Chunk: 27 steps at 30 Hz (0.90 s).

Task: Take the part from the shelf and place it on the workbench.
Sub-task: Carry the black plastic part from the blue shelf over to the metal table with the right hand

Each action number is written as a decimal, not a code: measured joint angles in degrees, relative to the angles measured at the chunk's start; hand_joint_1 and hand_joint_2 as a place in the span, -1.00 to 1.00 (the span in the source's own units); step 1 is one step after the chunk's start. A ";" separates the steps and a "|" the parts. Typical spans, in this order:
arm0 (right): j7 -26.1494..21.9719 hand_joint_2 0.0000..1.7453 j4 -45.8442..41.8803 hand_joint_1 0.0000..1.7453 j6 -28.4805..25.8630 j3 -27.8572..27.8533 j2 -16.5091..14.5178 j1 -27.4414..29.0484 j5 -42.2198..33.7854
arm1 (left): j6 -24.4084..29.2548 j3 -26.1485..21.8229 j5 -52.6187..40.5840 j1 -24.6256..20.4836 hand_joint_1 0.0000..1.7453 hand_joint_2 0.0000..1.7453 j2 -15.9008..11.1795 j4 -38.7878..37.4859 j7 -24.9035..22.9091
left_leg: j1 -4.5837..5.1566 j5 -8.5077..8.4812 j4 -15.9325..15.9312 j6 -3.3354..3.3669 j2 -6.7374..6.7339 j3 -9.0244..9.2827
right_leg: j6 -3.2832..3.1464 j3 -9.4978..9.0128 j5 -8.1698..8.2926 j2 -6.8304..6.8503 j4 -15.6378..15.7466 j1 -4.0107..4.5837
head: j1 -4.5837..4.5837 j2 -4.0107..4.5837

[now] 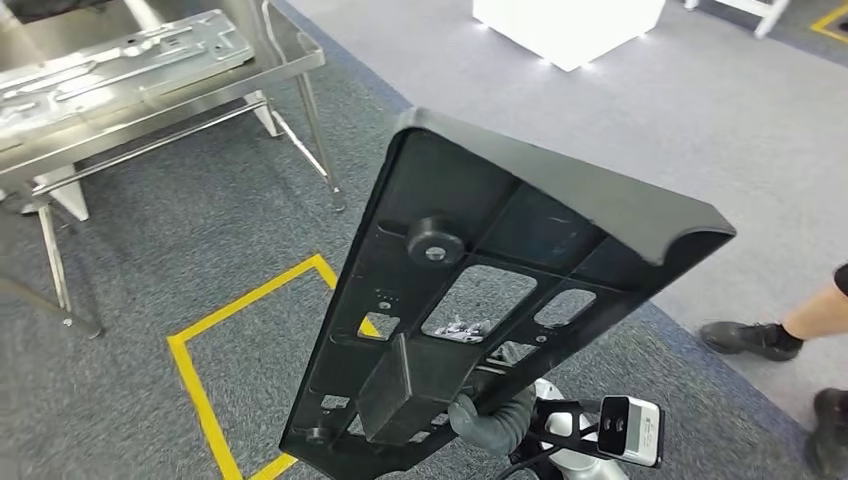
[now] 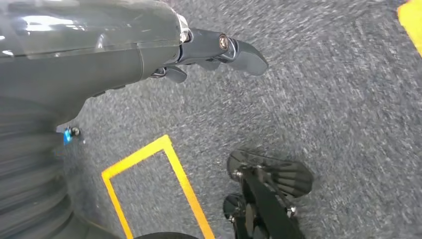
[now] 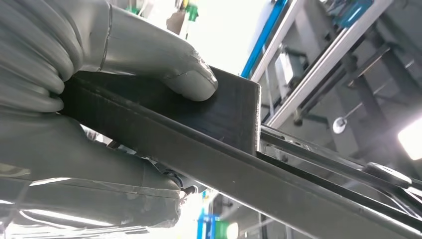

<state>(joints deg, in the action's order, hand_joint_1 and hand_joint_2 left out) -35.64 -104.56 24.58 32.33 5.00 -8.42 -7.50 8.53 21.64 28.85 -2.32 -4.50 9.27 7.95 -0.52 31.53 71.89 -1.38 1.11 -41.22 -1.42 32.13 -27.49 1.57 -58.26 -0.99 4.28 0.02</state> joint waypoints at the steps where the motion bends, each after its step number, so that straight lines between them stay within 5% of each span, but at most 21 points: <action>1: 0.02 1.00 0.17 1.00 -0.20 0.20 0.01 -0.12 -0.26 | 0.13 0.00 0.08 0.01 -1.00 1.00 0.00 0.00 -0.32 | -0.17 0.53 2.19 -0.18 -0.34 -1.10 | 0.02 -0.06 -0.11 0.74 -0.02 0.03 | 0.00 0.00; 2: 0.04 1.00 0.30 1.00 -0.38 0.38 0.01 -0.26 -0.46 | 0.29 0.00 0.19 0.04 -1.00 1.00 0.00 0.00 -0.60 | -0.32 -0.06 2.24 -0.30 -0.57 -1.12 | 0.09 -0.18 -0.26 1.46 -0.04 0.03 | 0.01 0.00; 4: 0.06 1.00 0.41 1.00 -0.63 0.65 0.01 -0.54 -0.79 | 0.83 0.00 0.44 0.18 -1.00 1.00 -0.09 0.00 -1.07 | -0.46 -3.73 -4.01 -0.29 -1.88 2.13 | 0.40 -0.68 -0.67 2.83 -0.06 0.04 | 0.01 0.00; 7: 0.10 1.00 0.42 1.00 -0.97 0.85 0.01 -0.94 -1.00 | 2.06 -0.03 0.86 0.14 -1.00 1.00 -0.33 0.00 -1.31 | 0.24 -6.50 -12.56 0.89 -5.26 6.33 | 1.23 -1.33 -1.33 4.52 -0.11 0.55 | 0.00 0.00; 10: 0.12 1.00 0.40 1.00 -1.26 1.23 0.01 -1.27 -1.17 | 2.80 -0.16 1.62 0.29 -1.00 1.00 -0.54 0.00 -1.41 | 0.35 -6.39 -13.16 2.05 -3.74 6.33 | 2.21 -1.80 -1.78 5.82 0.02 0.68 | -0.01 0.00; 13: 0.13 1.00 0.39 1.00 -1.20 1.58 0.02 -1.75 -1.38 | 2.89 -0.28 2.35 0.15 -1.00 1.00 -0.63 0.00 -1.29 | -0.03 -6.65 -13.75 2.95 -1.73 6.83 | 2.94 -0.02 -4.86 1.72 -4.67 0.26 | -0.01 0.00; 14: 0.14 1.00 0.42 1.00 -1.13 1.65 0.03 -1.78 -1.44 | 2.88 -0.34 2.54 0.03 -1.00 1.00 -0.63 0.00 -1.21 | 0.02 -6.65 -13.76 3.16 -1.05 6.83 | 2.97 1.89 -6.59 0.08 -8.40 0.23 | -0.01 0.00; 16: 0.14 1.00 0.55 1.00 -1.03 1.74 0.09 -1.70 -1.53 | 2.85 -0.49 2.73 -0.08 -1.00 1.00 -0.63 0.00 -1.04 | 0.15 -6.62 -13.69 3.40 0.53 6.83 | 2.95 5.85 -8.63 -1.11 -15.22 0.23 | -0.02 0.00; 18: 0.14 1.00 0.66 1.00 -0.98 1.84 0.15 -1.69 -1.62 | 2.76 -0.59 2.80 -0.05 -1.00 1.00 -0.63 0.00 -0.72 | 0.24 -6.55 -13.55 3.41 2.29 6.90 | 2.78 6.66 -6.42 -1.43 -14.95 0.23 | -0.02 0.00; 21: 0.14 1.00 0.70 1.00 -0.98 1.95 0.19 -1.97 -1.79 | 2.44 -0.69 2.89 -0.05 -1.00 1.00 -0.55 0.00 -0.16 | 0.26 -6.38 -13.18 3.07 4.68 6.81 | 2.10 2.82 -0.29 -4.28 -4.40 0.15 | -0.02 0.00; 23: 0.14 1.00 0.70 1.00 -0.99 2.00 0.22 -2.12 -1.85 | 2.33 -0.84 2.91 -0.05 -1.00 1.00 -0.44 0.00 0.06 | 0.12 -6.38 -13.01 2.44 5.89 6.42 | 1.77 1.66 0.54 -5.78 -1.19 0.25 | -0.02 0.00; 25: 0.14 1.00 0.70 1.00 -1.01 2.02 0.23 -2.22 -1.88 | 2.33 -1.04 2.91 0.19 -1.00 1.00 -0.45 0.00 0.14 | -0.04 -6.47 -13.10 1.69 6.74 6.22 | 1.37 1.40 0.60 -4.80 -0.68 0.30 | -0.02 0.00; 27: 0.14 1.00 0.69 1.00 -1.03 2.05 0.21 -2.37 -1.89 | 2.34 -1.23 2.93 0.28 -1.00 1.00 -0.46 0.00 0.24 | 0.08 -5.53 -11.63 1.07 4.45 5.59 | 0.78 0.77 0.78 -3.45 0.04 0.01 | -0.01 0.00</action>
<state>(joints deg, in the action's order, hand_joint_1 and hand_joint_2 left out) -35.50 -103.87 23.56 34.38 5.21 -10.80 -9.39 10.87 20.40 31.78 -2.04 -4.96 9.27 8.20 -0.44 26.01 60.26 -0.31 5.57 -35.63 -0.64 32.90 -26.72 -1.88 -58.22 -0.98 4.27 0.02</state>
